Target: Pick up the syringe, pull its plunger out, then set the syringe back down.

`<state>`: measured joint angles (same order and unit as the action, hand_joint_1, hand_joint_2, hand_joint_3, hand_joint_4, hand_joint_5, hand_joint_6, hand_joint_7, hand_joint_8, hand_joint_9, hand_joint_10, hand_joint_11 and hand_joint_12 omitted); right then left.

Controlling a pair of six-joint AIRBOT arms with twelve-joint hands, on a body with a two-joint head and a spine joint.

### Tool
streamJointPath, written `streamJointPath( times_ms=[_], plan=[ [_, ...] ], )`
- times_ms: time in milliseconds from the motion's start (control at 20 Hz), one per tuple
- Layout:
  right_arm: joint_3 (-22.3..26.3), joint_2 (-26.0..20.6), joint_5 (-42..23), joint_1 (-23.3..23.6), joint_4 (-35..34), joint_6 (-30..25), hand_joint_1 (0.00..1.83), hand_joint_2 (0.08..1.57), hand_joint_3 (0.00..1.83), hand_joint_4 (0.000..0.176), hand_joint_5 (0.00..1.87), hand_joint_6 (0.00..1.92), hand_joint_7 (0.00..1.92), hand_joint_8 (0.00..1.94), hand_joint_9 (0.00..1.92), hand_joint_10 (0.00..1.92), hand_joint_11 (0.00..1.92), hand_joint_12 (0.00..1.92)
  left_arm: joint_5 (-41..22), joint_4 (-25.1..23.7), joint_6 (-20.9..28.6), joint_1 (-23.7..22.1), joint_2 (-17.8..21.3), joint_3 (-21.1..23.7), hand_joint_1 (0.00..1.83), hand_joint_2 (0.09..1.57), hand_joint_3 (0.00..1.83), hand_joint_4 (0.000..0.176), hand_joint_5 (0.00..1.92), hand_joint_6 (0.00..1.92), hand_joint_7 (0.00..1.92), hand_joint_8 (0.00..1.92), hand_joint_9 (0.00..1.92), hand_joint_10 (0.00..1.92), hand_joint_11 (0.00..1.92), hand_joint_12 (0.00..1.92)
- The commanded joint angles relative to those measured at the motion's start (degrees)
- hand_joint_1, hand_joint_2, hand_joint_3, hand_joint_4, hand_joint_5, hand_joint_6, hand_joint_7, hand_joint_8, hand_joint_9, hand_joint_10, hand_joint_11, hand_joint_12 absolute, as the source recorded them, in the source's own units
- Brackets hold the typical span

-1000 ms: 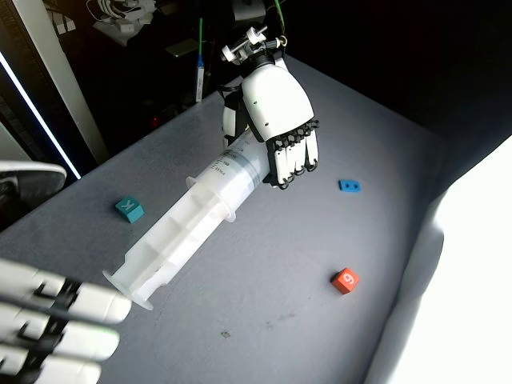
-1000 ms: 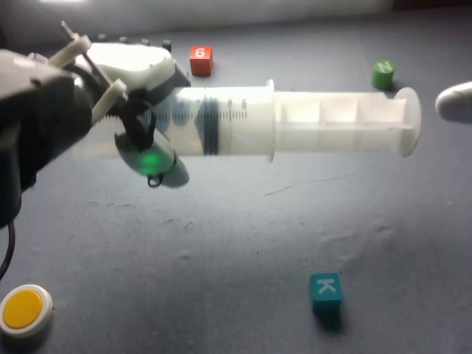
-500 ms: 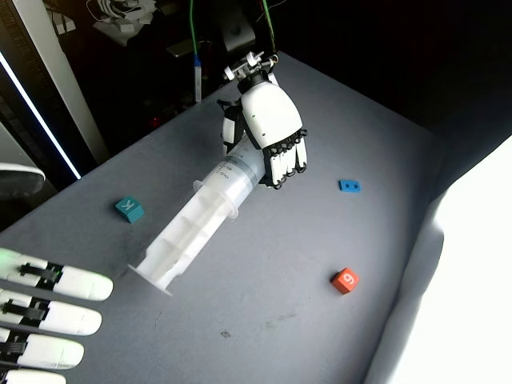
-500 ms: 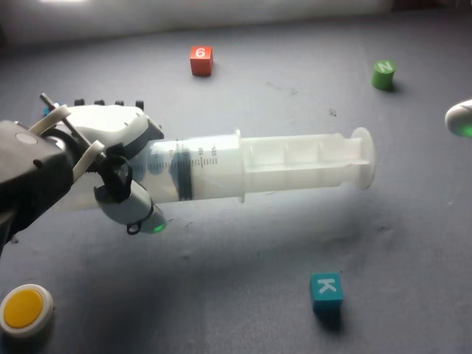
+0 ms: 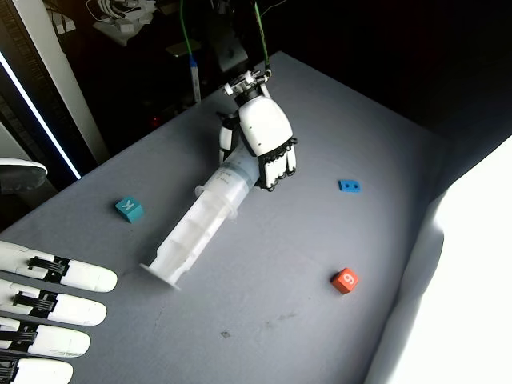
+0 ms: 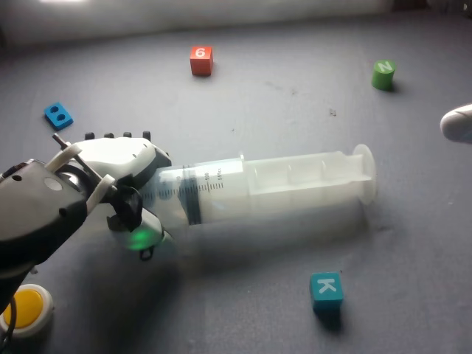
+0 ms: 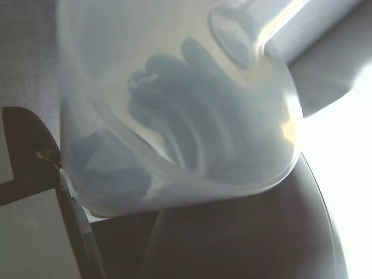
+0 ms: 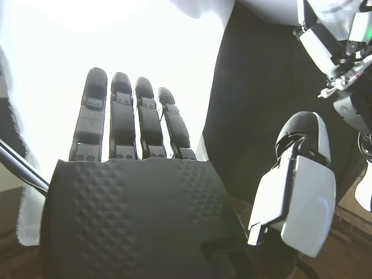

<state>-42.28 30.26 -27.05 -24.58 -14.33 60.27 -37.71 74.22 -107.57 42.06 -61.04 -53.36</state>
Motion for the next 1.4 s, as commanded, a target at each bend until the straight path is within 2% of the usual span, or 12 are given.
streamJointPath(
  times_ms=[0, 50, 100, 150, 300, 350, 400, 500, 600, 700, 1100, 1350],
  plan=[
    [-0.1, -0.2, -6.8, 0.4, -0.1, -0.1, 0.18, 0.85, 0.0, 0.0, 0.13, 0.0, 0.16, 0.0, 0.18, 0.01, 0.0, 0.48, -3.7, -3.2, 0.4, -0.1, -0.1, -0.4, 1.33, 1.21, 0.0, 0.0, 0.75, 1.36, 0.82, 1.2, 0.72, 1.44, 0.44, 1.47],
    [-0.1, -0.2, -6.8, 0.5, -0.1, -0.1, 0.16, 0.87, 0.0, 0.0, 0.1, 0.0, 0.13, 0.0, 0.15, 0.0, 0.0, 0.45, -3.7, -3.3, 0.8, 0.2, -0.2, -0.4, 1.21, 1.2, 0.0, 0.0, 0.79, 1.3, 0.86, 1.18, 0.71, 1.18, 0.45, 1.47],
    [-0.1, -0.2, -6.8, 0.5, -0.1, -0.1, 0.21, 0.87, 0.0, 0.0, 0.1, 0.0, 0.12, 0.0, 0.15, 0.0, 0.0, 0.45, -3.7, -3.3, 0.9, 0.4, -0.2, -0.3, 1.19, 1.19, 0.0, 0.0, 0.82, 1.19, 0.87, 1.25, 0.73, 1.13, 0.47, 1.5],
    [-0.1, -0.2, -6.8, 0.5, -0.1, -0.1, 0.1, 0.9, 0.01, 0.0, 0.09, 0.0, 0.11, 0.0, 0.15, 0.0, 0.0, 0.47, -3.7, -3.3, 1.0, 0.7, -0.2, -0.2, 1.17, 1.21, 0.0, 0.003, 0.78, 1.25, 0.83, 1.3, 0.71, 1.12, 0.48, 1.53],
    [-0.1, -0.1, -6.8, 0.4, -0.1, -0.1, 0.17, 0.91, 0.01, 0.0, 0.11, 0.01, 0.14, 0.01, 0.17, 0.01, 0.0, 0.51, -3.7, -3.4, 1.0, 0.9, -0.2, -0.2, 1.16, 1.27, 0.0, 0.0, 0.6, 1.38, 0.79, 1.45, 0.59, 1.17, 0.38, 1.61],
    [-0.1, -0.1, -6.8, 0.4, -0.1, -0.1, 0.16, 0.93, 0.01, 0.0, 0.11, 0.0, 0.14, 0.0, 0.17, 0.0, 0.0, 0.52, -3.7, -3.4, 1.0, 0.9, -0.2, -0.2, 0.81, 1.1, 0.0, 0.0, 0.41, 0.35, 0.45, 0.73, 0.33, 1.03, 0.09, 1.51],
    [-0.1, -0.1, -6.8, 0.4, -0.1, -0.1, 0.15, 0.94, 0.01, 0.0, 0.12, 0.0, 0.15, 0.01, 0.18, 0.01, 0.0, 0.53, -3.7, -3.4, 1.0, 0.9, -0.2, -0.2, 0.74, 1.03, 0.0, 0.0, 0.41, 0.16, 0.43, 0.51, 0.29, 0.9, 0.02, 1.41],
    [-0.1, -0.1, -6.8, 0.4, 0.0, -0.1, 0.15, 0.94, 0.01, 0.0, 0.12, 0.0, 0.15, 0.01, 0.18, 0.01, 0.0, 0.53, -3.7, -3.4, 1.0, 0.9, -0.2, -0.1, 0.72, 0.99, 0.0, 0.0, 0.4, 0.06, 0.44, 0.33, 0.28, 0.77, 0.0, 1.29],
    [-0.1, 0.0, -6.8, 0.4, 0.0, -0.1, 0.15, 0.94, 0.01, 0.0, 0.12, 0.0, 0.15, 0.01, 0.18, 0.01, 0.0, 0.53, -3.7, -3.5, 1.0, 0.9, -0.2, -0.1, 0.72, 0.99, 0.0, 0.0, 0.4, 0.06, 0.44, 0.33, 0.28, 0.77, 0.0, 1.29],
    [-0.1, 0.0, -6.8, 0.4, 0.0, -0.1, 0.22, 0.94, 0.01, 0.0, 0.11, 0.0, 0.14, 0.0, 0.17, 0.0, 0.0, 0.52, -3.7, -3.5, 1.0, 0.9, -0.1, 0.0, 0.57, 0.86, 0.0, 0.0, 0.22, 0.0, 0.32, 0.16, 0.12, 0.71, 0.0, 1.01],
    [-0.1, 0.0, -6.9, 0.4, 0.3, -0.1, 0.32, 0.94, 0.0, 0.0, 0.12, 0.0, 0.15, 0.01, 0.19, 0.01, 0.0, 0.53, -3.2, -3.9, 0.7, 0.0, 0.3, 0.0, 0.65, 0.85, 0.0, 0.0, 0.26, 0.01, 0.33, 0.14, 0.04, 0.88, 0.0, 0.97],
    [-0.1, 0.0, -7.0, 0.4, 0.3, -0.1, 0.32, 0.95, 0.0, 0.0, 0.12, 0.0, 0.15, 0.0, 0.18, 0.0, 0.0, 0.52, 1.1, -2.8, -4.7, -4.5, 1.2, -0.3, 0.61, 0.86, 0.0, 0.0, 0.27, 0.01, 0.33, 0.13, 0.04, 0.84, 0.0, 0.89]
  ],
)
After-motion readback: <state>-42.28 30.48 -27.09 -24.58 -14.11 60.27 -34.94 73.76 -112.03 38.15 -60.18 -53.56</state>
